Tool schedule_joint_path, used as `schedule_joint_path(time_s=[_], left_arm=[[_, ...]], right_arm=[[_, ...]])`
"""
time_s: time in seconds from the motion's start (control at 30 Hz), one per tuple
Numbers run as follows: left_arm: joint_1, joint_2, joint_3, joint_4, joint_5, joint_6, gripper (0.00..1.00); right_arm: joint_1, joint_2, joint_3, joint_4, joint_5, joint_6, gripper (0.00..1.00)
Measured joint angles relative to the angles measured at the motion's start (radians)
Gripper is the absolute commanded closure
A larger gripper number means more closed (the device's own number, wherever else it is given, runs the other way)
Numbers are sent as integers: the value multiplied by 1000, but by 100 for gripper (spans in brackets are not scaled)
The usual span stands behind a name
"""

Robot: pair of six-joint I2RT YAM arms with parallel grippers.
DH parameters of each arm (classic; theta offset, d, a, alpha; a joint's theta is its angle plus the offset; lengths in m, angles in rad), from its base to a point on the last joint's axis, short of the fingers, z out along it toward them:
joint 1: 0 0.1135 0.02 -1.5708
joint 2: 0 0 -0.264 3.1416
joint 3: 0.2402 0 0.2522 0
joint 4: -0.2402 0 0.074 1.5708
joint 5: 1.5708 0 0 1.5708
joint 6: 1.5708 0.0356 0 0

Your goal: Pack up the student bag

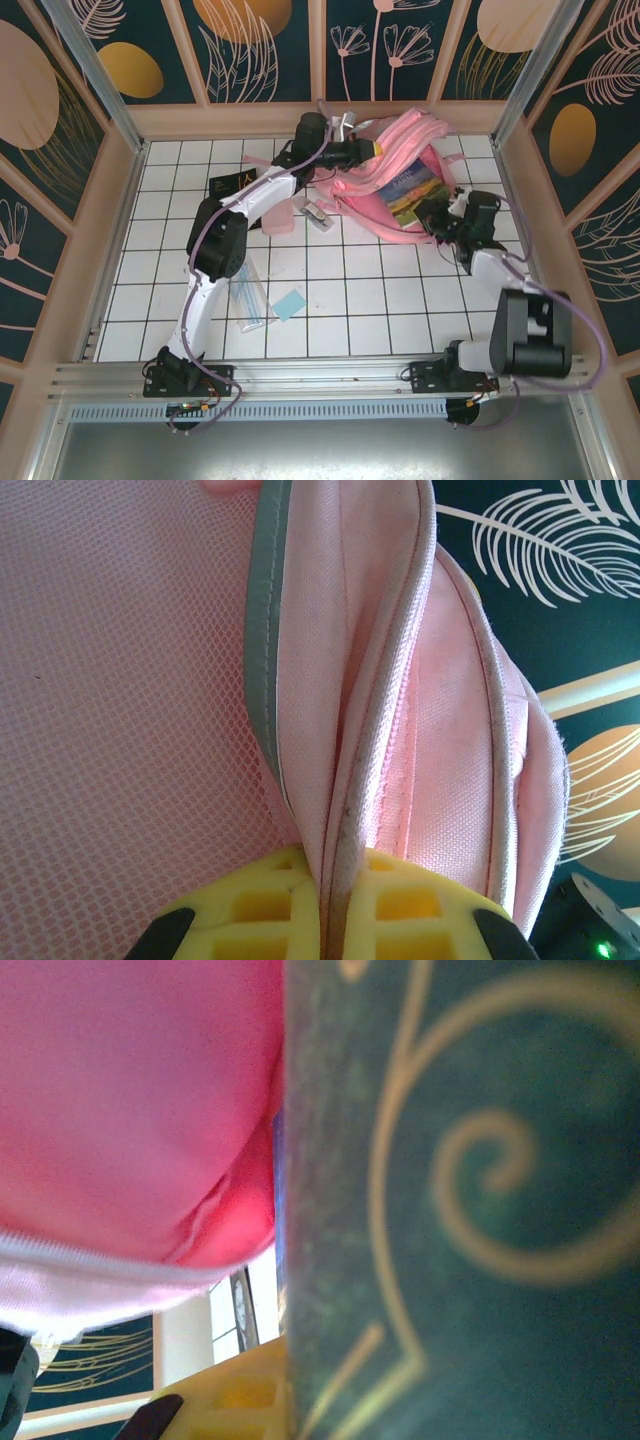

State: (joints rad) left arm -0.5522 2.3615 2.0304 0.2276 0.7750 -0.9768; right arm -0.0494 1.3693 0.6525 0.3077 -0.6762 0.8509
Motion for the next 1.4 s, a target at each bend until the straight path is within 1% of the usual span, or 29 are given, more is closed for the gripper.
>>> schedule_joint_path(time_s=[0.2,0.33,0.43,0.57,0.6,0.67,0.7,0.73,0.8,0.9,1.03,1.2,1.27,1.3,1.37,1.4], left_arm=[[3,-38,-37,-3,1,7,100],[3,-53,-52,-5,0,8,100],[3,-56,-56,-5,0,11,100],[3,-56,-58,-5,0,11,100],[3,-56,-58,-5,0,11,100],[3,-56,-58,-5,-6,11,100],[3,-56,-60,-5,-13,11,100],[3,-56,-61,-4,-19,11,100],[6,-56,-61,-4,-25,11,100],[6,-56,-61,1,-28,5,100],[6,-56,-61,5,-35,-10,100],[6,-56,-57,8,-48,-23,100],[6,-56,-57,8,-50,-24,100],[6,-56,-57,8,-50,-24,97],[6,-56,-60,8,-52,-20,62],[6,-59,-70,13,-58,-12,47]], right_arm=[[32,309,211,139,-51,2,100],[60,497,367,167,-83,17,100],[88,591,442,161,-85,23,100],[117,657,504,136,-86,23,100],[123,674,526,123,-89,23,94],[126,704,574,90,-93,19,72],[126,716,596,74,-94,16,59],[124,724,615,62,-92,8,52],[120,721,622,42,-85,-14,39],[106,685,606,-13,-58,-44,24],[51,549,545,-163,6,-111,19],[-38,350,522,-364,134,-230,18],[-57,268,504,-428,185,-276,18],[-61,222,493,-460,208,-297,18],[-61,138,476,-515,239,-331,18],[-59,95,471,-539,249,-346,18]])
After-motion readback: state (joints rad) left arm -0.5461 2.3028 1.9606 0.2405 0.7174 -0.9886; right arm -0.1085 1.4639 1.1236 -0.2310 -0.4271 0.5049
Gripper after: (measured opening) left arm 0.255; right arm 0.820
